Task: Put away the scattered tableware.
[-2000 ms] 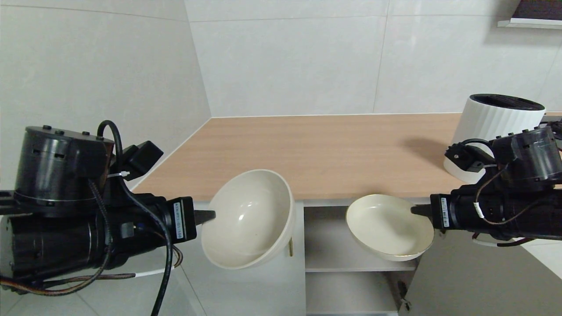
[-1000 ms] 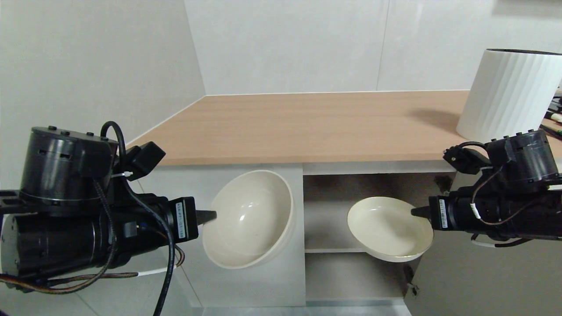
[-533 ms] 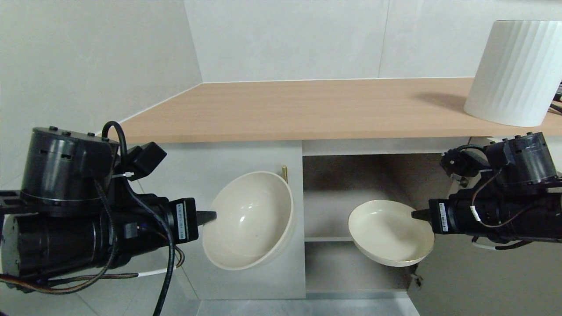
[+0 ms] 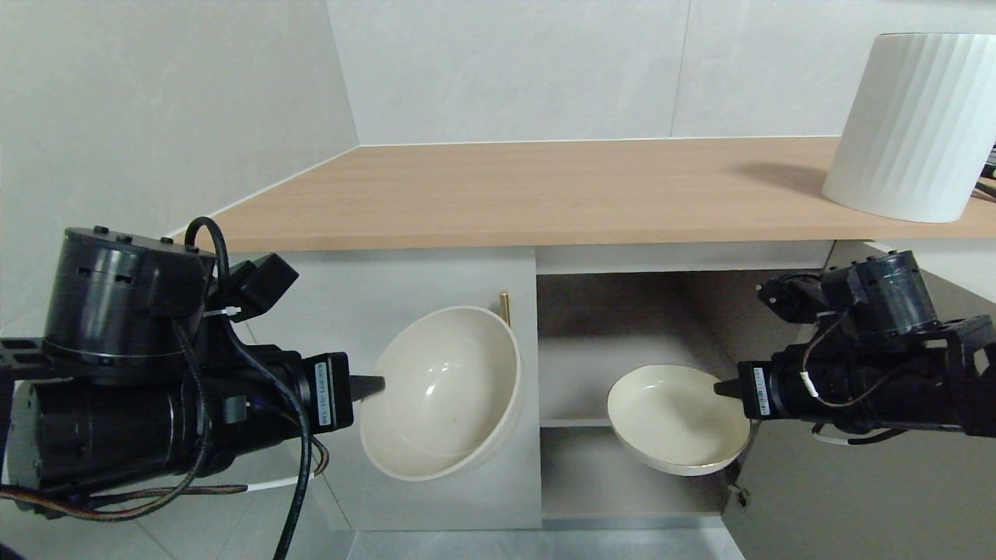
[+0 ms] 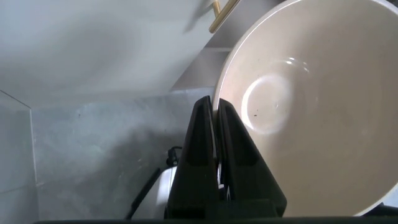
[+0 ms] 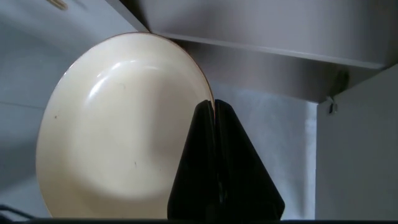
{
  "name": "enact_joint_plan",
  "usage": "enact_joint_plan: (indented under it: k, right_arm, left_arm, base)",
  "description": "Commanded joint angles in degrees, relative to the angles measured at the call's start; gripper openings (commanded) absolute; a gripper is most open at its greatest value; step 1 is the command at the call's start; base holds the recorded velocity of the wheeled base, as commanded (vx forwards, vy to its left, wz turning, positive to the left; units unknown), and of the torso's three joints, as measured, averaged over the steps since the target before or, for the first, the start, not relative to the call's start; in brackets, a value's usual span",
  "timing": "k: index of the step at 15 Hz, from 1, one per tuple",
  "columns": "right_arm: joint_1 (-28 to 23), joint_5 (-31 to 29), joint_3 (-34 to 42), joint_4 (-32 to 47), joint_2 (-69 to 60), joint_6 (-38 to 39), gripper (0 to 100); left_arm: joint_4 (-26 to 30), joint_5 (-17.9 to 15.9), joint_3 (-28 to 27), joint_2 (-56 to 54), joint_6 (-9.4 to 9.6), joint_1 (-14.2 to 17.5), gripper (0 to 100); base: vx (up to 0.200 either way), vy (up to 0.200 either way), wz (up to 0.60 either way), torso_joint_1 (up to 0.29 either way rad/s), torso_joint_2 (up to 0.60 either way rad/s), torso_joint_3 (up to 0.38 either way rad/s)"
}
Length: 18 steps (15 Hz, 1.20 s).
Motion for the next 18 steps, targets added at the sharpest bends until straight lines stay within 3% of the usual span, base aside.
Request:
enact_joint_plan:
  k: [1, 6, 9, 18]
  right_arm:
    - [0.04, -0.14, -0.09, -2.08, 6.72, 0.08, 0]
    - [0.04, -6.30, -0.44, -13.51, 22.01, 0.70, 0]
    - [-0.66, -8.84, -2.81, -23.00, 31.59, 6.23, 0]
    - [-3.83, -20.80, -16.79, -26.87, 45.13, 8.52, 0]
  left_arm:
    - [-0.06, 0.00, -0.02, 0.23, -0.03, -0.01, 0]
    - [0.03, 0.00, -0.02, 0.58, -0.03, -0.01, 0]
    - [0.03, 0.09, 0.07, 0.58, -0.03, -0.01, 0]
    - [0.03, 0.09, 0.15, 1.02, -0.03, -0.01, 0]
  base:
    - [0.000, 0.000, 0.00, 0.000, 0.00, 0.000]
    - [0.000, 0.000, 0.00, 0.000, 0.00, 0.000]
    - [0.000, 0.000, 0.00, 0.000, 0.00, 0.000]
    - [0.000, 0.000, 0.00, 0.000, 0.00, 0.000]
